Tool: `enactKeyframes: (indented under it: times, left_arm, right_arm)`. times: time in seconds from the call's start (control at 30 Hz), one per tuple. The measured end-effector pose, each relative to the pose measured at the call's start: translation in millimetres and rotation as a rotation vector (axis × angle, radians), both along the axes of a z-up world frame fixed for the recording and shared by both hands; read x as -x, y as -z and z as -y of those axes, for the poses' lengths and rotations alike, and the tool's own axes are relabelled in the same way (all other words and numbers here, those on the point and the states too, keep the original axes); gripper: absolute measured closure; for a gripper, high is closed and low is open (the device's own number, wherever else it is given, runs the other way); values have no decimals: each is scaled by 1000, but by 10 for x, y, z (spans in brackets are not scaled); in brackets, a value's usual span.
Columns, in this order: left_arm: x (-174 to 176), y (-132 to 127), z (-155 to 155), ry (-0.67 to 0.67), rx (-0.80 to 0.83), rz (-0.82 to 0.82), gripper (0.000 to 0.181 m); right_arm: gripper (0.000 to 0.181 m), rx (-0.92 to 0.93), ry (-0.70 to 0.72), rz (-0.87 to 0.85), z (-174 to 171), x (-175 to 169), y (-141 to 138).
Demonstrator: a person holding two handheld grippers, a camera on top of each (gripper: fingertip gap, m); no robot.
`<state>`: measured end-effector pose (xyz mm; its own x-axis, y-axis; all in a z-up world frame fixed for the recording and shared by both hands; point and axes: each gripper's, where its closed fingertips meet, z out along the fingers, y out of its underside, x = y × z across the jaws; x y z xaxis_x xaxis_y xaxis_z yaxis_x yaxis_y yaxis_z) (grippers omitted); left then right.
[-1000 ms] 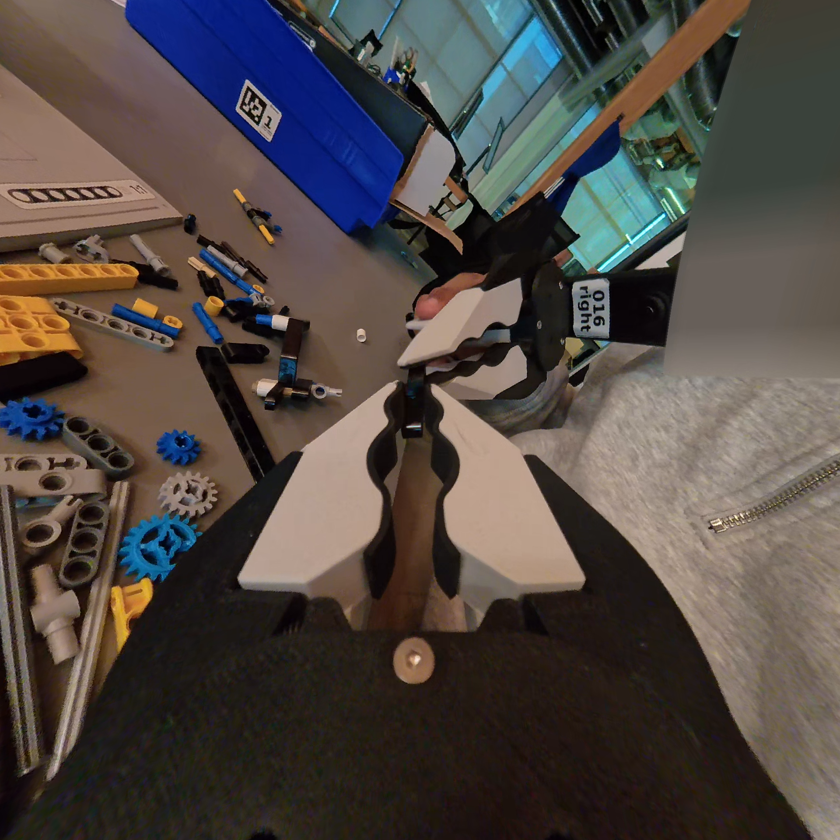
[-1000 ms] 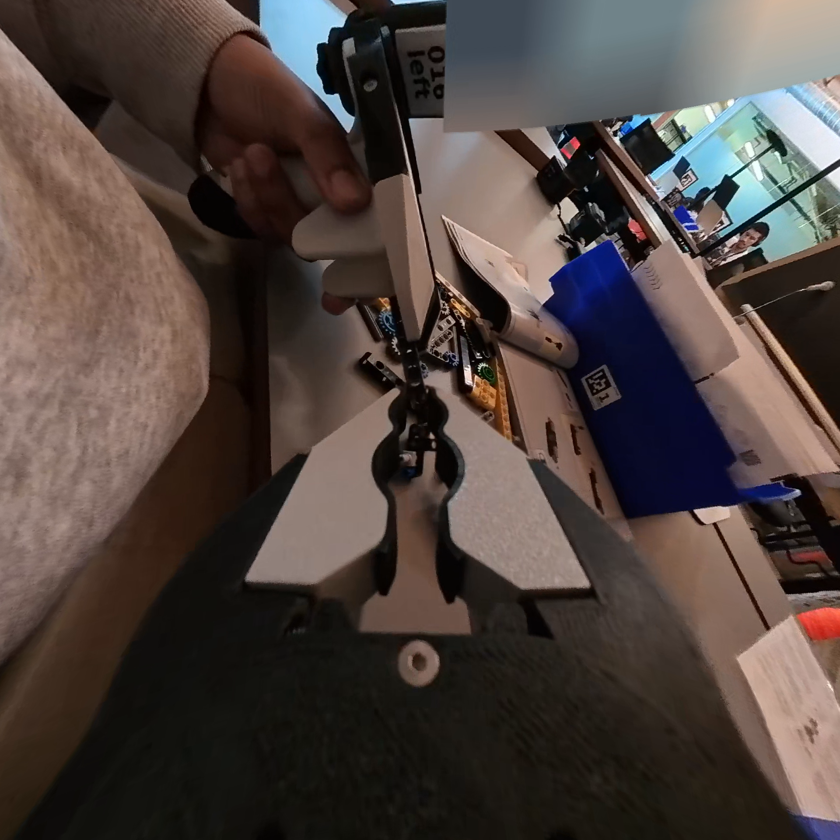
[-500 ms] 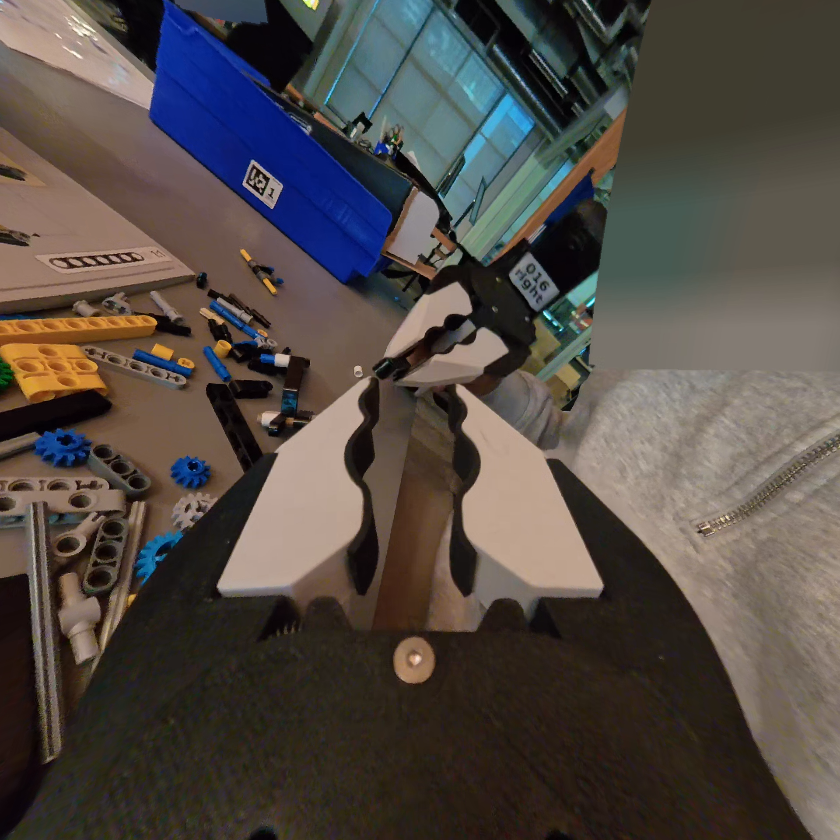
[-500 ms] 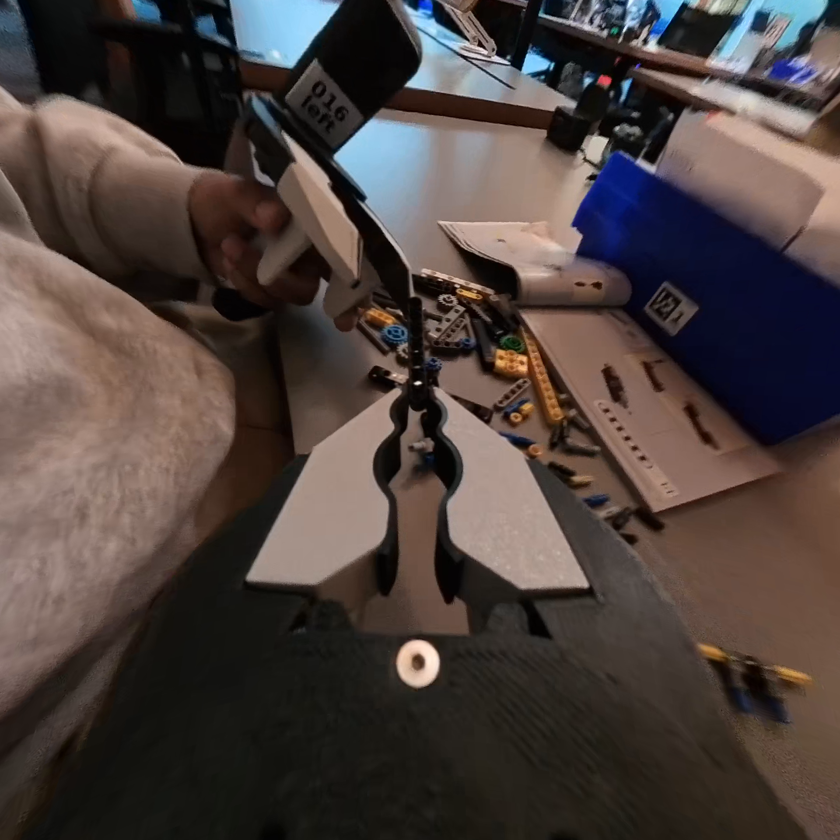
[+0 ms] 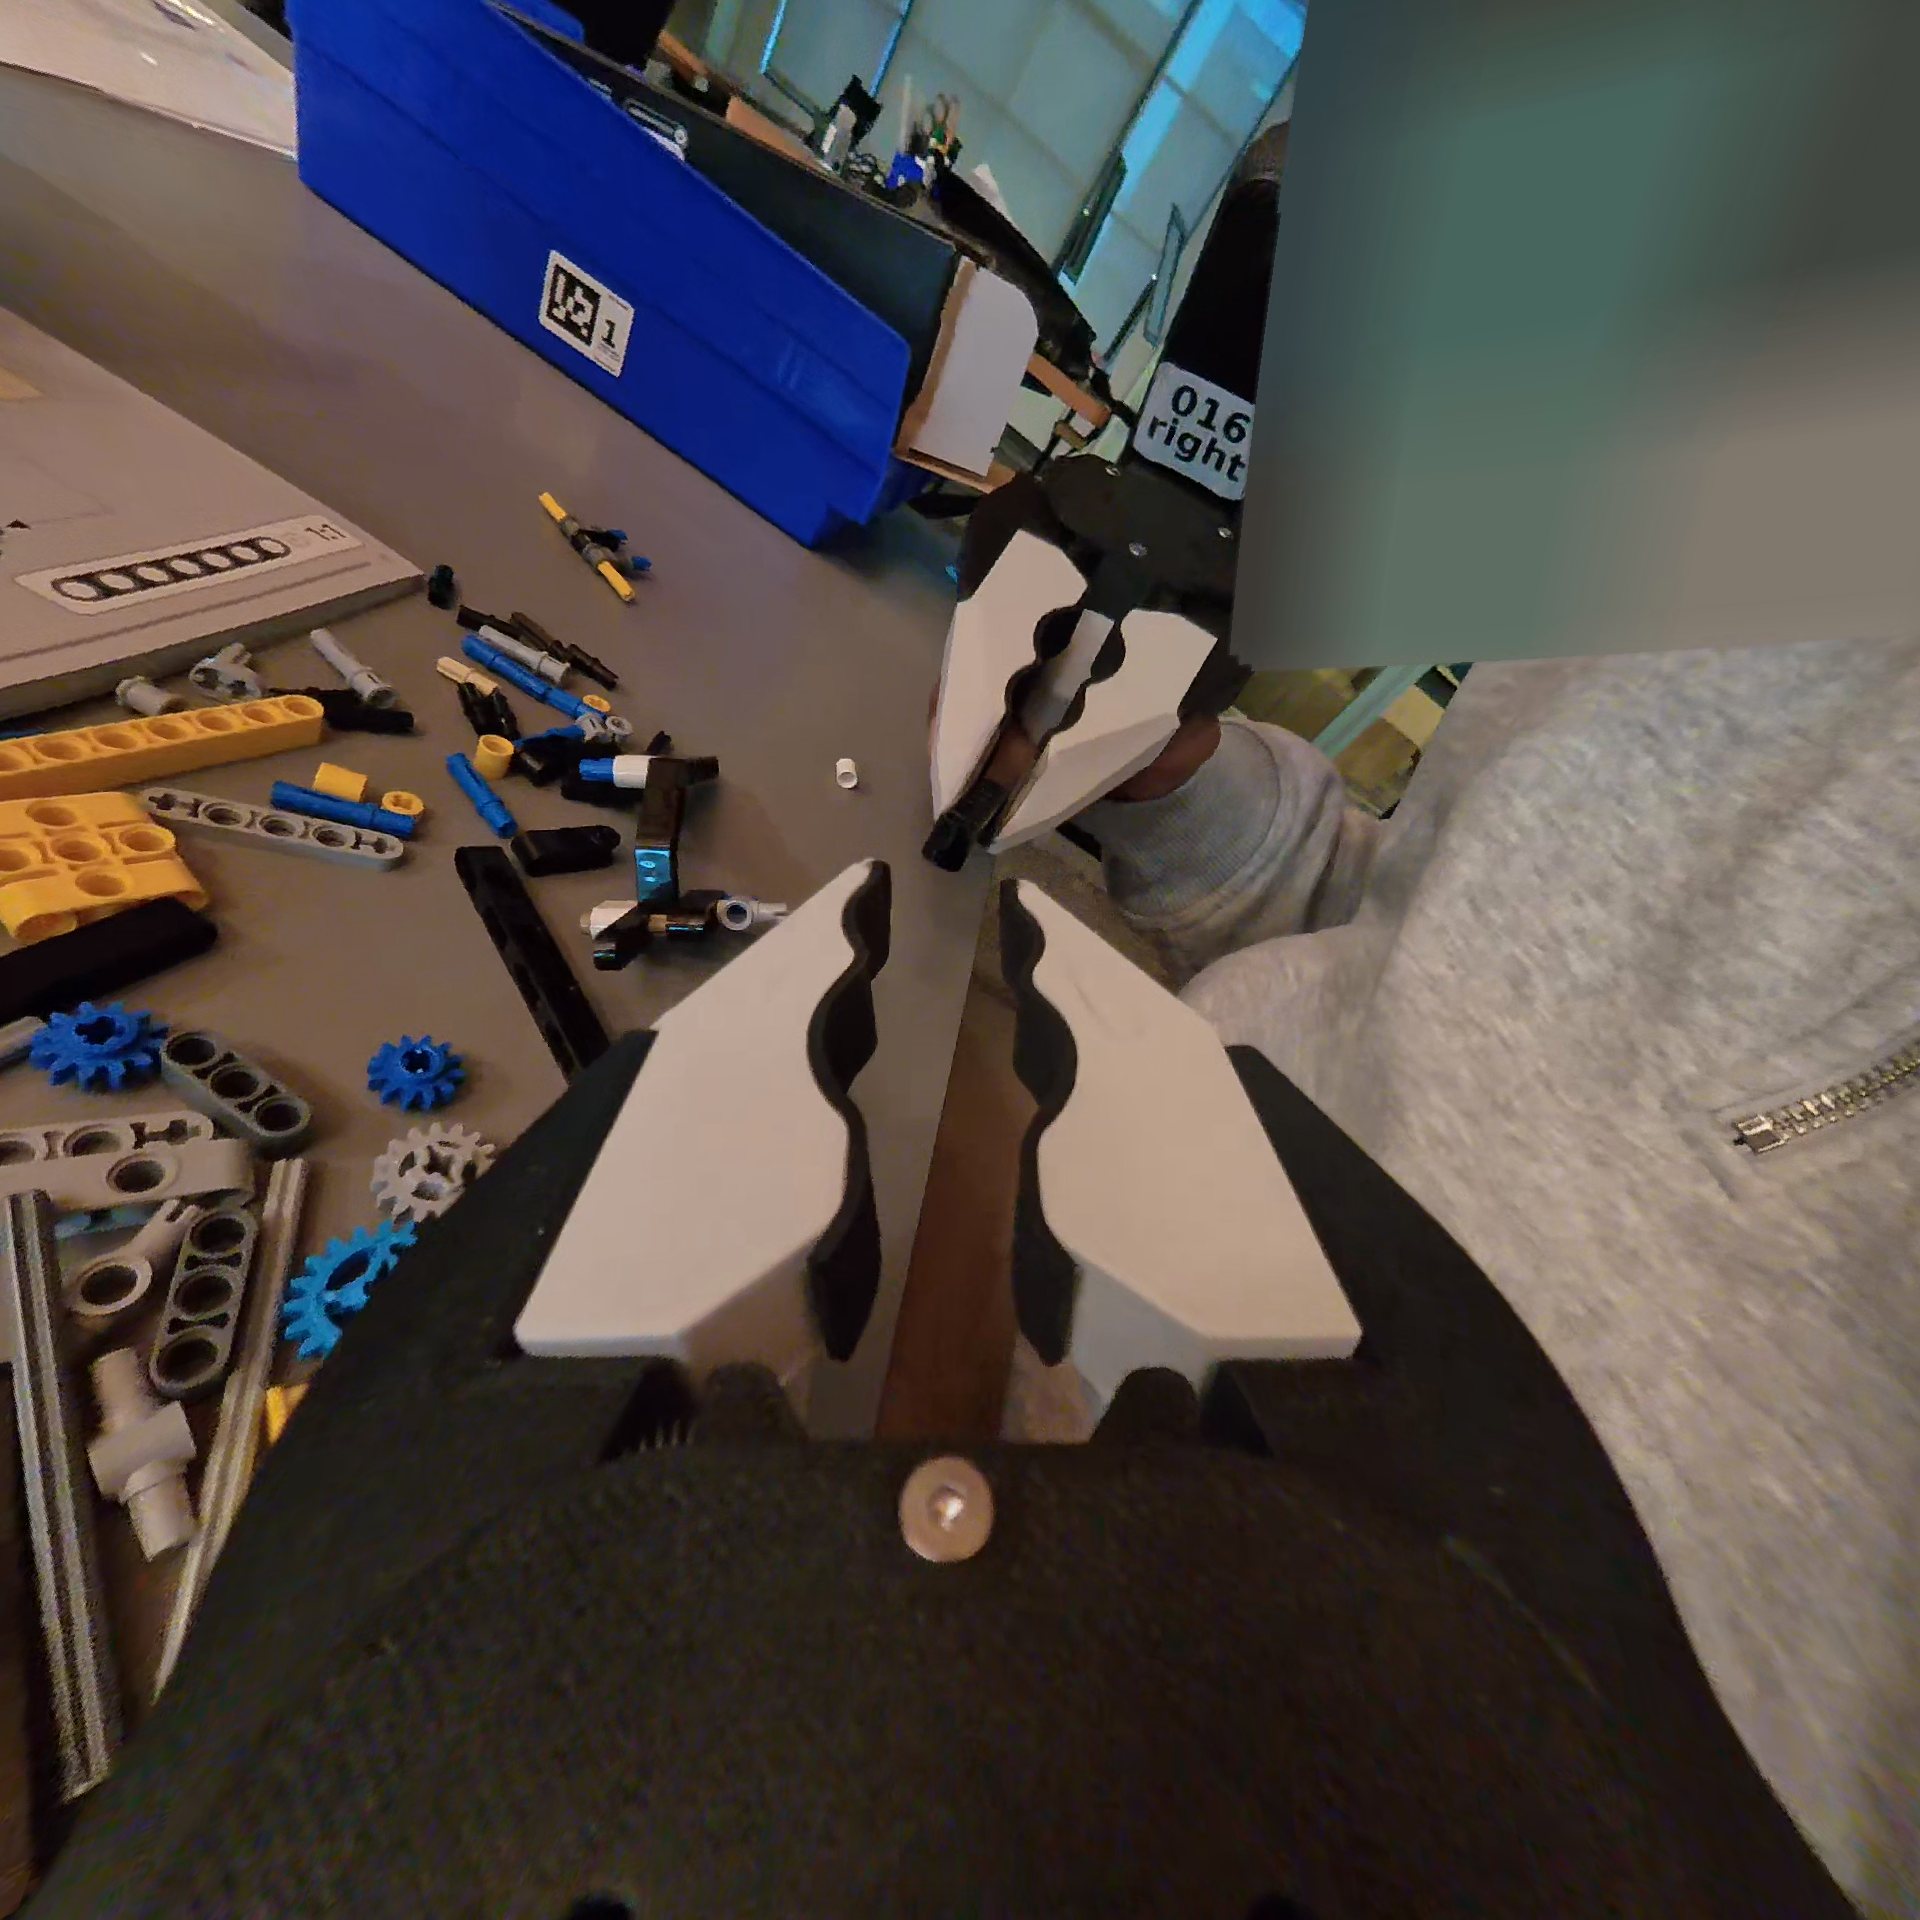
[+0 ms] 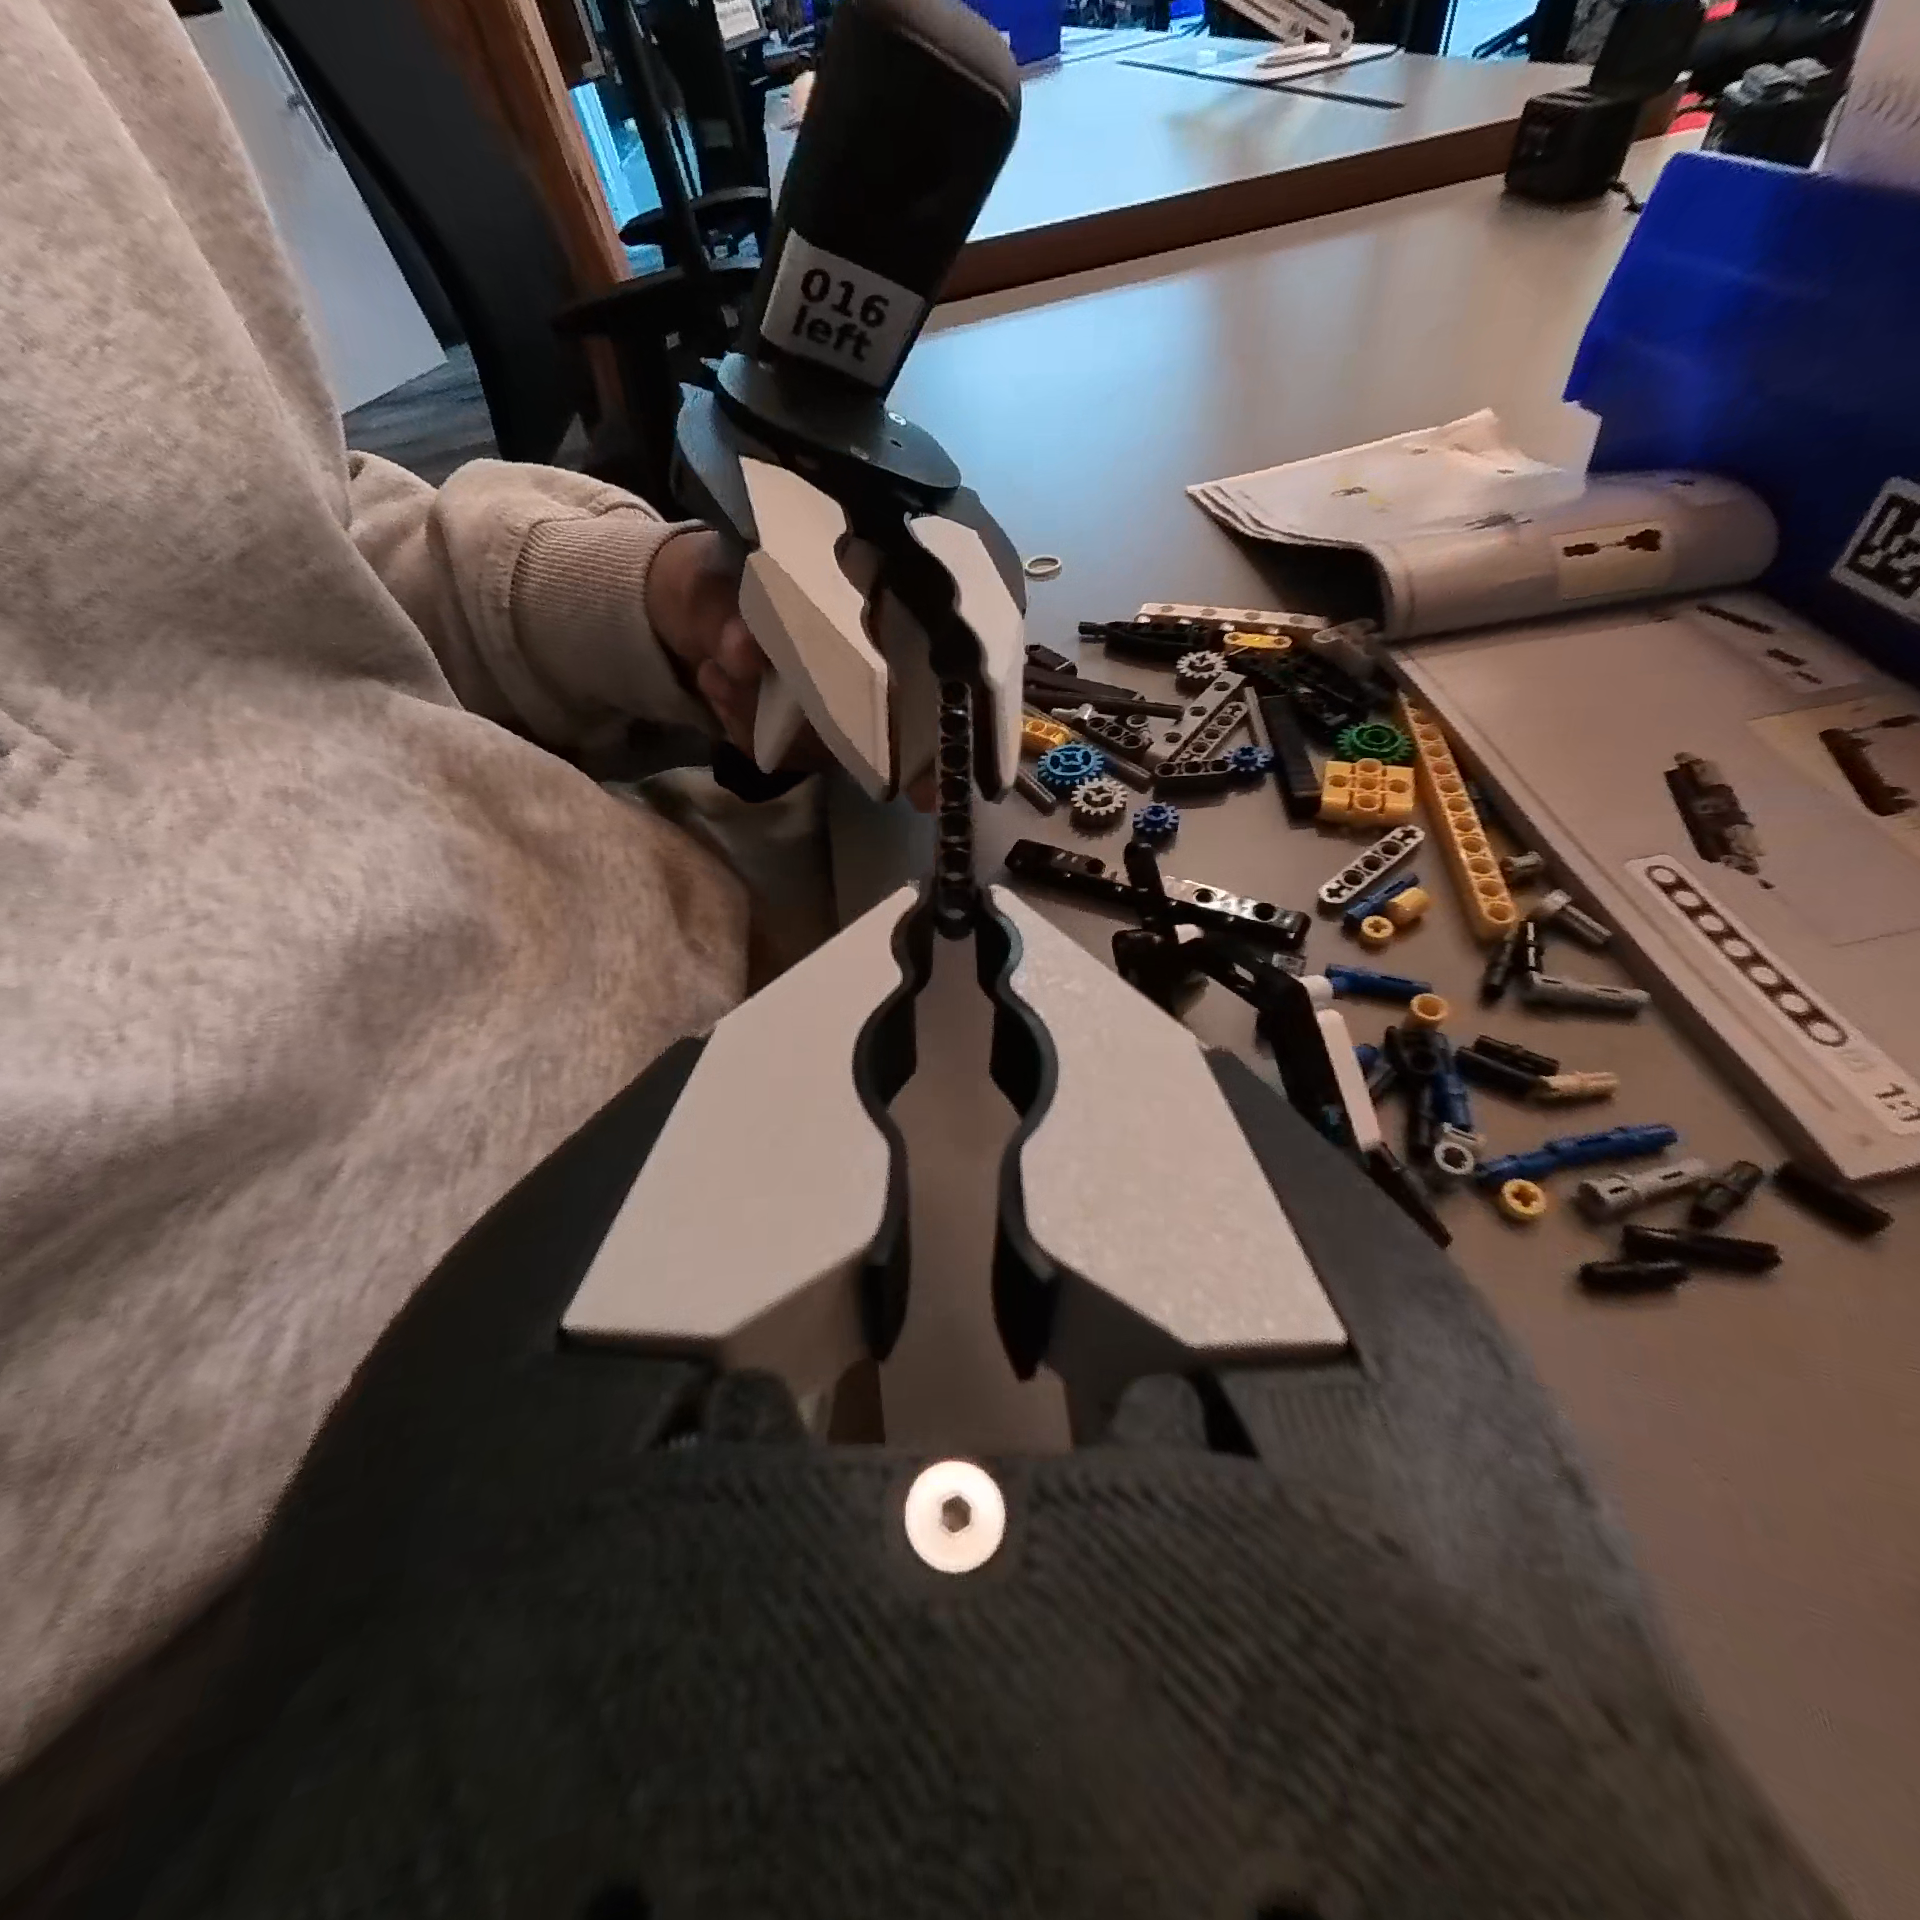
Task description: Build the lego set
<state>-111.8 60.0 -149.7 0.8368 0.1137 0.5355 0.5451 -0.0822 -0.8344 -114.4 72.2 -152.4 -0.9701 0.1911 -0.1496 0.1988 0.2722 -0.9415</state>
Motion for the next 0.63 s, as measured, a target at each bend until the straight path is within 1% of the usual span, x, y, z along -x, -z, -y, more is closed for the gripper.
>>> enactKeyframes:
  times: [0.27,0.43,0.63]
  left_arm:
    - [7,9,-5,10,-1,27,161]
    - [-8,6,-13,7,5,-4,164]
    - [-16,11,-17,13,9,-2,166]
  right_arm:
    - [176,-53,3,-15,32,5,82]
    - [176,-59,-1,-18,37,4,93]
    - [176,-58,-6,-18,38,-2,96]
